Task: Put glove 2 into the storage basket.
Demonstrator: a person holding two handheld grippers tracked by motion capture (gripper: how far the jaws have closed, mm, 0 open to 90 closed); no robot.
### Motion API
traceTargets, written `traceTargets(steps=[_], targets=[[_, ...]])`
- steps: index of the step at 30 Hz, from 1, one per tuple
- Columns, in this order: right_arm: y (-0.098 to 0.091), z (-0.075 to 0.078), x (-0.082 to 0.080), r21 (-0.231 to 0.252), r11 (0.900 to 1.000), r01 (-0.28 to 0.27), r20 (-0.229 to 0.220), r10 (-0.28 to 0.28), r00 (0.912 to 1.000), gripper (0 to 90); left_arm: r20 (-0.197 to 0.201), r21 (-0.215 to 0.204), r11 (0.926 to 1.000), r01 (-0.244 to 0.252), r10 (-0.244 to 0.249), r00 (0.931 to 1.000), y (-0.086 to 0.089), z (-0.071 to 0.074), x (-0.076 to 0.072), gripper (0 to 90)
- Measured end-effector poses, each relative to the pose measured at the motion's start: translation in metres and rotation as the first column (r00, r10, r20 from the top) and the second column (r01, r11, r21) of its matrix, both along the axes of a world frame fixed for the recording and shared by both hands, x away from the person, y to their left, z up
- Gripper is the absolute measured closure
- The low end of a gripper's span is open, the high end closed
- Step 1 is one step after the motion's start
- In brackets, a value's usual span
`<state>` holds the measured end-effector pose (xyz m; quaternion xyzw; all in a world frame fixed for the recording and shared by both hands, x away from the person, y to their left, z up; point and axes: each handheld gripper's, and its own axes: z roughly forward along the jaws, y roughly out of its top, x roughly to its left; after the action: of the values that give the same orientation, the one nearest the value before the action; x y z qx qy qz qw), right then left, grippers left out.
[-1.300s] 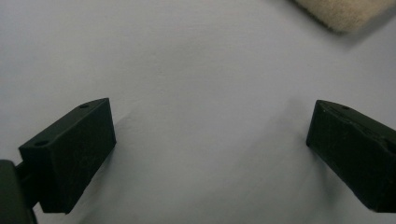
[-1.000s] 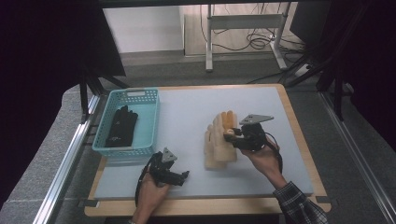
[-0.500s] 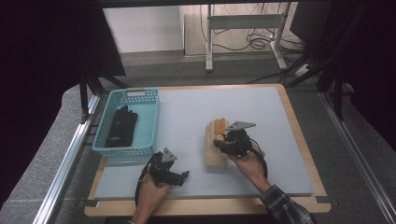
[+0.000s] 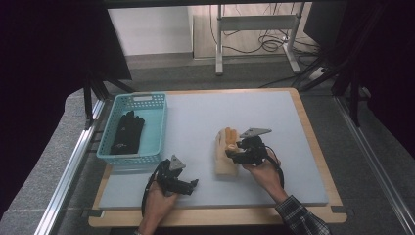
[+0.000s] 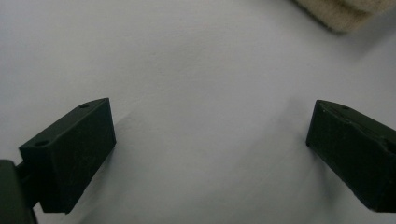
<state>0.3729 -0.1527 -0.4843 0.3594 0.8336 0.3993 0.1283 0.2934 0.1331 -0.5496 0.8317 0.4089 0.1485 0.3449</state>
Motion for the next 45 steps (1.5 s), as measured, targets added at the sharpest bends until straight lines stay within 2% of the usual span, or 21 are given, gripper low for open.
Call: traceTargets(steps=[4,6,10,13,18,26,29,37,45], targets=[[-0.011,0.006,-0.002,0.006,1.0000,0.000,0.002,0.000,1.0000,41.8,0.000,0.000,1.0000,0.000,0.000,1.0000,0.000,0.000,0.000,1.6],[-0.019,0.006,-0.003,0.013,0.9998,-0.013,-0.016,0.013,0.9998,47.2,0.000,0.000,1.0000,0.000,0.000,1.0000,0.000,0.000,0.000,1.6],[-0.033,0.002,-0.007,0.020,0.9997,-0.013,-0.034,0.013,0.9993,65.4,0.000,0.000,1.0000,0.000,0.000,1.0000,0.000,0.000,0.000,1.6],[-0.041,-0.005,-0.010,-0.001,0.9996,-0.028,-0.042,0.028,0.9987,77.2,0.000,0.000,1.0000,0.000,0.000,1.0000,0.000,0.000,0.000,1.6],[-0.045,-0.018,-0.014,-0.025,0.9980,-0.057,-0.062,0.056,0.9965,88.1,0.000,0.000,1.0000,0.000,0.000,1.0000,0.000,0.000,0.000,1.6],[-0.035,-0.036,-0.022,-0.060,0.9924,-0.108,-0.058,0.104,0.9928,88.4,0.000,0.000,1.0000,0.000,0.000,1.0000,0.000,0.000,0.000,1.6],[-0.029,-0.040,-0.022,-0.059,0.9907,-0.122,-0.060,0.119,0.9911,88.3,0.000,-0.001,1.0000,0.000,0.000,1.0000,0.000,0.000,0.000,1.6],[-0.016,-0.044,-0.021,-0.046,0.9905,-0.129,-0.059,0.127,0.9902,88.3,0.000,0.000,1.0000,0.000,0.000,1.0000,0.000,0.000,0.000,1.6],[0.004,-0.047,-0.021,-0.041,0.9868,-0.157,-0.047,0.155,0.9868,88.0,0.000,0.000,1.0000,0.000,0.000,1.0000,0.000,0.000,0.000,1.6]])
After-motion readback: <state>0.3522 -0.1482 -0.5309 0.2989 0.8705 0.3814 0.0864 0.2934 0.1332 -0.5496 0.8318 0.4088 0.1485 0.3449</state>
